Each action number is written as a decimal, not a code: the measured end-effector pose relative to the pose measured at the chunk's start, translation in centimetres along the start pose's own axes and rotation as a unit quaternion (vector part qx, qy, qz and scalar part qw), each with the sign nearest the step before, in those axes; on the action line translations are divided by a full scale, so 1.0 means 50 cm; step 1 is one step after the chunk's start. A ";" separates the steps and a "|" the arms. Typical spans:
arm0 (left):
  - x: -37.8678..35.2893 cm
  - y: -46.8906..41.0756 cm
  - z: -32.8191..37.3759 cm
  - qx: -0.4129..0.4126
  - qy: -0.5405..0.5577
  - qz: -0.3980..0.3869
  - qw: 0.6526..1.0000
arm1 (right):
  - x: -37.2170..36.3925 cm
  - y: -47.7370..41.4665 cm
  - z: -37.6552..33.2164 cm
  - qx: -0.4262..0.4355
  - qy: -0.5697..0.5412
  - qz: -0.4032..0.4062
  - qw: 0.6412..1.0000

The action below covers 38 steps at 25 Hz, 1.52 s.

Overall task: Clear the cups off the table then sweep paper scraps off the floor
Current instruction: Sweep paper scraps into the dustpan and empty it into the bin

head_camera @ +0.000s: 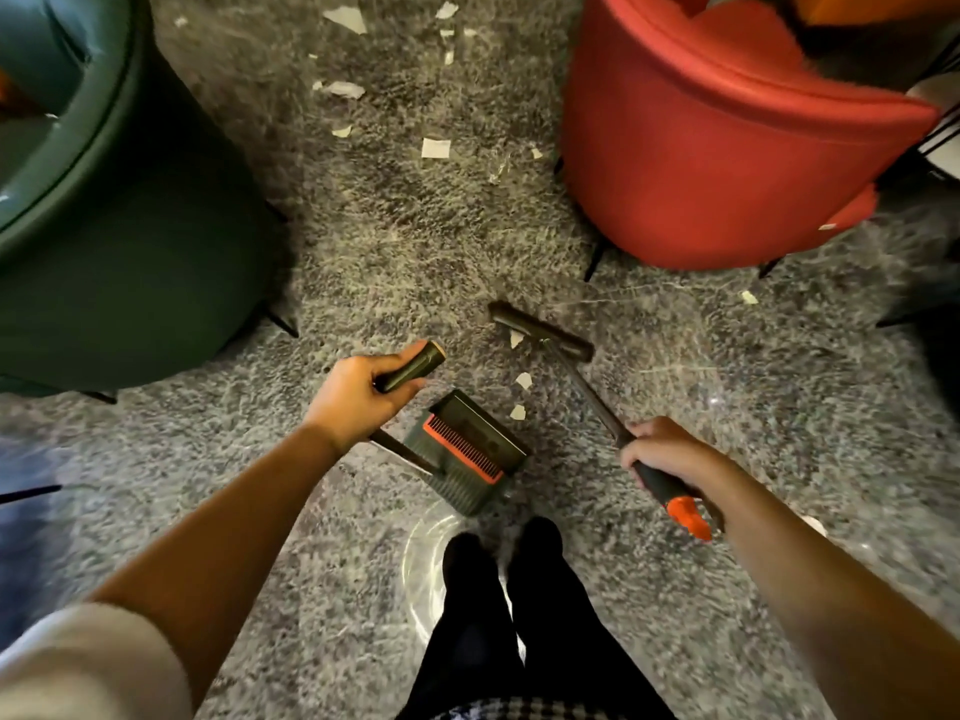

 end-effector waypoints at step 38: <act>0.199 -0.089 -0.039 -0.014 0.054 0.146 0.988 | 0.059 0.113 -0.249 0.014 -0.258 -0.034 0.965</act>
Point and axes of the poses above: each hand's wrist, its own y-axis away from the middle knuckle, its own x-axis out of the back of the hand, z = x × y, the point moved 5 cm from there along -y, towards the middle knuckle, and after that the axes turned 2 degrees about y, right-handed, at the moved point
